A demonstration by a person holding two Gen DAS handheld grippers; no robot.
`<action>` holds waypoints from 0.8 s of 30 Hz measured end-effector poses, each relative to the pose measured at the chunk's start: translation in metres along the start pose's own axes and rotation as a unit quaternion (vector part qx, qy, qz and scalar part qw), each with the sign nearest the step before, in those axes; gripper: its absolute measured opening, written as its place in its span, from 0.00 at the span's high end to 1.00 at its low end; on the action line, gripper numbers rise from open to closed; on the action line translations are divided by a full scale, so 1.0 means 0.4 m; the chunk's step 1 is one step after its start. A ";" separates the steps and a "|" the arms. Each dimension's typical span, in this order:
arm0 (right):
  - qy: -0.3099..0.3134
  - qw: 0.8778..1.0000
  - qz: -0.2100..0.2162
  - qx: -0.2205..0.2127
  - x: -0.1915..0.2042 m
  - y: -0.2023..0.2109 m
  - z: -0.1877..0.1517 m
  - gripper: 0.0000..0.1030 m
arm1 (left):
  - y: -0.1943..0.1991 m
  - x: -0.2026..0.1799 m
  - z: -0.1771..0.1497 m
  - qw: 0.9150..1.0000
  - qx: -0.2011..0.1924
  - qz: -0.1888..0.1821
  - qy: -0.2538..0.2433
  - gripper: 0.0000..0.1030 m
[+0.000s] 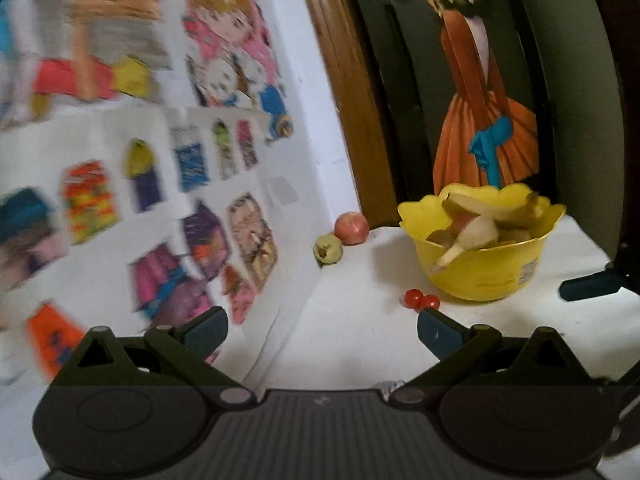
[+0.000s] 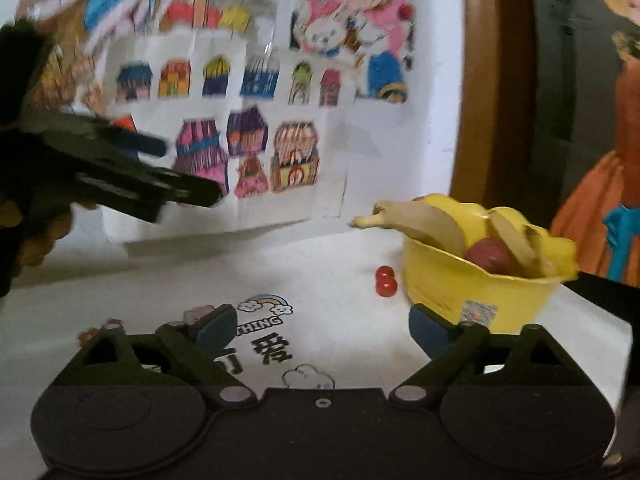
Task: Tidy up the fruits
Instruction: 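Close the left tool on a red cherry tomato beside the bowl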
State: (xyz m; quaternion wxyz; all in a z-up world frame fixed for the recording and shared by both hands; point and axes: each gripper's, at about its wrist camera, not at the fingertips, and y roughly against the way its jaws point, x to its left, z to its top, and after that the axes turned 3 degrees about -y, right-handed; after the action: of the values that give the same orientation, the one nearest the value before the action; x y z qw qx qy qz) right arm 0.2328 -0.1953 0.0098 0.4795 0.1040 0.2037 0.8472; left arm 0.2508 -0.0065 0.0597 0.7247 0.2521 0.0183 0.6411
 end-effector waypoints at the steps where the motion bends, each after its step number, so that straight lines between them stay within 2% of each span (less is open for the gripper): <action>1: 0.003 1.000 0.004 0.005 -0.004 -0.027 0.005 0.13 | -0.029 -0.002 0.000 1.000 0.000 -0.001 0.004 0.00; 4: 0.002 1.000 0.002 0.023 -0.021 -0.104 0.016 0.16 | -0.117 -0.007 -0.003 1.000 0.014 -0.004 0.016 0.00; 7: -0.011 0.999 0.000 0.041 -0.039 -0.169 0.024 0.19 | -0.191 -0.010 -0.002 1.000 0.025 0.000 0.008 0.00; 10: -0.015 0.998 -0.013 0.053 -0.046 -0.201 0.024 0.21 | -0.256 -0.010 -0.004 0.999 0.033 -0.004 0.010 0.00; 18: -0.011 0.999 -0.003 0.048 -0.068 -0.199 0.019 0.21 | -0.398 -0.019 -0.010 0.995 0.042 -0.087 0.021 0.00; 20: -0.013 0.999 0.001 0.047 -0.073 -0.195 0.018 0.20 | -0.428 -0.024 -0.009 0.992 0.053 -0.107 0.036 0.00; 24: -0.010 0.999 0.005 0.044 -0.075 -0.177 0.011 0.18 | -0.484 -0.021 -0.012 0.982 0.077 -0.145 0.098 0.02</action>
State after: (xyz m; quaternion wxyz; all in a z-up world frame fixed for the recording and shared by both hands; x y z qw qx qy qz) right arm 0.3047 -0.1876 -0.0172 0.4719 0.1351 0.2355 0.8388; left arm 0.4259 -0.0224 -0.0223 0.7831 0.2380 0.1748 0.5473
